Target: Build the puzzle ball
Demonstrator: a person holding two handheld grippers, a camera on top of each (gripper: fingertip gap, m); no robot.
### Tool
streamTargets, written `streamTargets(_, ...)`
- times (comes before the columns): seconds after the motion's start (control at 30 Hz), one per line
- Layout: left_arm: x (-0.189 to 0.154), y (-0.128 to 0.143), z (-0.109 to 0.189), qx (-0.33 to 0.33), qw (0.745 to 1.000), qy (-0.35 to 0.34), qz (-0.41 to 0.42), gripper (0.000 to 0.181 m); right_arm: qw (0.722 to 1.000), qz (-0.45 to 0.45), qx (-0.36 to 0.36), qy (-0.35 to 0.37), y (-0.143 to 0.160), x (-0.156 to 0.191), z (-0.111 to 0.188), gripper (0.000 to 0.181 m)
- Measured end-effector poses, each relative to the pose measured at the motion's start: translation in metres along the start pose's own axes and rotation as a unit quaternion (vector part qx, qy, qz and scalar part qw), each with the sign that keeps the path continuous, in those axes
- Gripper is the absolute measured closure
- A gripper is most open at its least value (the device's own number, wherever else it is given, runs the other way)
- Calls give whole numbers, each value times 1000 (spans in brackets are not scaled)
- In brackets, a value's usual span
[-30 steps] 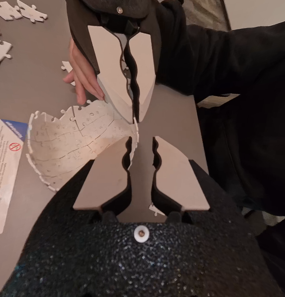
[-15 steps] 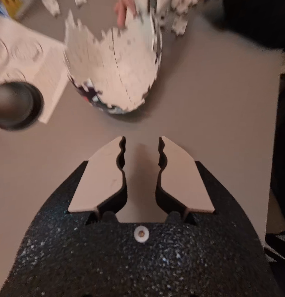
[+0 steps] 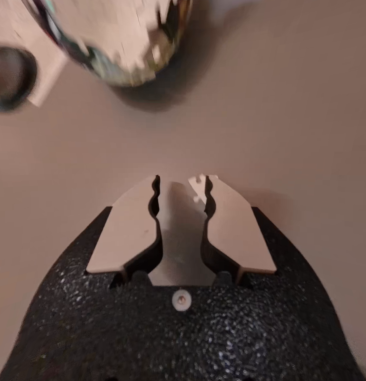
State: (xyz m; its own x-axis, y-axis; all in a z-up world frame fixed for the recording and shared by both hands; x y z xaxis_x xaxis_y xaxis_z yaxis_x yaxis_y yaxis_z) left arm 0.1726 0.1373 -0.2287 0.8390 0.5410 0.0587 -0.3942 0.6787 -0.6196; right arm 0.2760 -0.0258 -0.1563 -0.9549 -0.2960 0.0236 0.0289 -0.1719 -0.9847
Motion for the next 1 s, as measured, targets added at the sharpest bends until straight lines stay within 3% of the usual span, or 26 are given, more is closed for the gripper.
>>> streamTargets(0.03, 3, -13, 2, -28, 999, -17, -14, 143, 1000, 0, 1, 1, 1, -1, 0, 171)
streamTargets(0.17, 9, -53, 2, -80, 991, -58, -92, 147, 1000, 1, 3, -4, 4, 0, -3, 171)
streamTargets(0.43, 16, -76, -26, -65, 962, -73, -257, 151, 1000, 1, 26, -12, 18, -1, -6, 169)
streamTargets(0.63, 28, -78, -40, -25, 955, -31, -295, 156, 1000, 2, 17, -8, 21, -4, -4, 170)
streamTargets(1.0, 41, -79, -52, -14, 932, 10, -361, 167, 1000, -6, 2, 1, 24, -12, 0, 173)
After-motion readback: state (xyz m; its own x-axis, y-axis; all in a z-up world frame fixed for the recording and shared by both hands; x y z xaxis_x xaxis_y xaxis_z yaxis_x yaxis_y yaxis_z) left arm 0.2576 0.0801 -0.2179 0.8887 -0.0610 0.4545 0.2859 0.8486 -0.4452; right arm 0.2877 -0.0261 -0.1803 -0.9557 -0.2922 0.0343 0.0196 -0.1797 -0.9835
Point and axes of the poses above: each gripper's, where its closed fingertips meet, z back along the fingers, y out of its underside, x = y × z across the jaws, the point moved 3 cm from there along z, back along the fingers, and after that the axes turned 3 degrees about z, right-handed, at the moved point
